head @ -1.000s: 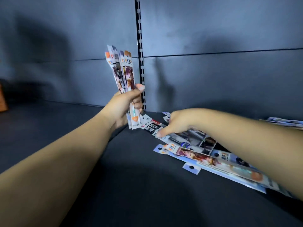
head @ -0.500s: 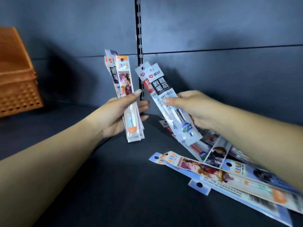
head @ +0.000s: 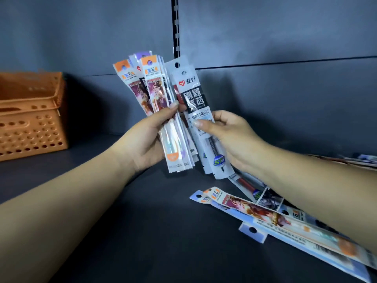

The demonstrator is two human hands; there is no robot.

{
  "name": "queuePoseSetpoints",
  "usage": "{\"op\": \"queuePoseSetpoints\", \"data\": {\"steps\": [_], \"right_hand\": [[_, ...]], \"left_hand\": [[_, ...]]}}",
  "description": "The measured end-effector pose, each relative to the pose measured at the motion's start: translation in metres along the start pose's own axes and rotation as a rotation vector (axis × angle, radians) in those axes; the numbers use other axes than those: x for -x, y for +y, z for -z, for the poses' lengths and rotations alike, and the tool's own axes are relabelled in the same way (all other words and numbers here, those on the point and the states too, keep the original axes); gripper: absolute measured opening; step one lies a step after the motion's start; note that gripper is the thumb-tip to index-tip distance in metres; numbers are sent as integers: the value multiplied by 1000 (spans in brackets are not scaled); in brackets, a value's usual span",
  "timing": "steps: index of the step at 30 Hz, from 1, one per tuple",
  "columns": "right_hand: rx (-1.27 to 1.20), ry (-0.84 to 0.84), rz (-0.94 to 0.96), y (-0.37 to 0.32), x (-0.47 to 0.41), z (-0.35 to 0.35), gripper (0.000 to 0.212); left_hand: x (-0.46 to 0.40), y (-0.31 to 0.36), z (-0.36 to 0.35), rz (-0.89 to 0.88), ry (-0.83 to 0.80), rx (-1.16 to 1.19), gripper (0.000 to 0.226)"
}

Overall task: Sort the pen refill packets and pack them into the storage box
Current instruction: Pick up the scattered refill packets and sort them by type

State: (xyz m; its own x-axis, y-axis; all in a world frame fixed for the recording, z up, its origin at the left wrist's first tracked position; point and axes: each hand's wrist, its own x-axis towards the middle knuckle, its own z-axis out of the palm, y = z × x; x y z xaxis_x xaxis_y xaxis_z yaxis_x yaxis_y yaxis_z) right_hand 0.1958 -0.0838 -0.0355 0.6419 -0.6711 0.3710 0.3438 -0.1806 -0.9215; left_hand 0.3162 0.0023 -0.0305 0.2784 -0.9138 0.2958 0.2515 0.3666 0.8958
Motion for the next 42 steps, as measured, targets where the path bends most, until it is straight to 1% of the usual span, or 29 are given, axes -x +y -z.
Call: {"op": "queuePoseSetpoints", "data": {"steps": [2,4,9,12,16,17,20,21,24,28,31,33,34,37,39,42], "right_hand": [[4,-28,-16,3,1,-3,10],[69,-21,-27,5,1,-2,10],[158,-24,-22,7,0,1,19],[156,-46,-39,8,1,1,13],[158,-39,-62,10,3,1,18],[171,-38,-63,10,3,0,19],[179,-47,-62,9,4,-2,39],[174,-59,-62,9,4,-1,39],[189,-86,-73,8,3,1,25],[155,-80,-50,5,1,4,7],[96,-36,-10,5,1,6,12],[32,16,15,2,-1,6,15],[3,28,21,0,-2,7,16],[-25,8,18,-5,-4,6,20],[-17,-7,17,-5,-3,4,17],[-5,-5,16,-5,-1,-1,9]], "left_hand": [[1,1,-1,-22,-26,-2,21],[0,4,1,-51,-49,4,21],[-1,6,-1,-80,-87,-15,23],[-1,6,-1,-78,-52,-38,23],[0,8,4,-73,-5,-48,28],[0,8,4,-72,-6,-47,29],[0,8,5,-75,0,-32,27],[0,8,5,-78,1,-24,24],[1,10,4,-120,-10,-20,17],[-1,19,4,-206,89,14,17],[-2,33,17,-223,167,59,21],[-2,35,25,-204,234,25,20],[-2,33,25,-179,242,4,20],[-1,21,20,-68,154,-54,18],[1,15,16,-2,81,-92,16],[3,9,14,65,10,-153,23]]}}
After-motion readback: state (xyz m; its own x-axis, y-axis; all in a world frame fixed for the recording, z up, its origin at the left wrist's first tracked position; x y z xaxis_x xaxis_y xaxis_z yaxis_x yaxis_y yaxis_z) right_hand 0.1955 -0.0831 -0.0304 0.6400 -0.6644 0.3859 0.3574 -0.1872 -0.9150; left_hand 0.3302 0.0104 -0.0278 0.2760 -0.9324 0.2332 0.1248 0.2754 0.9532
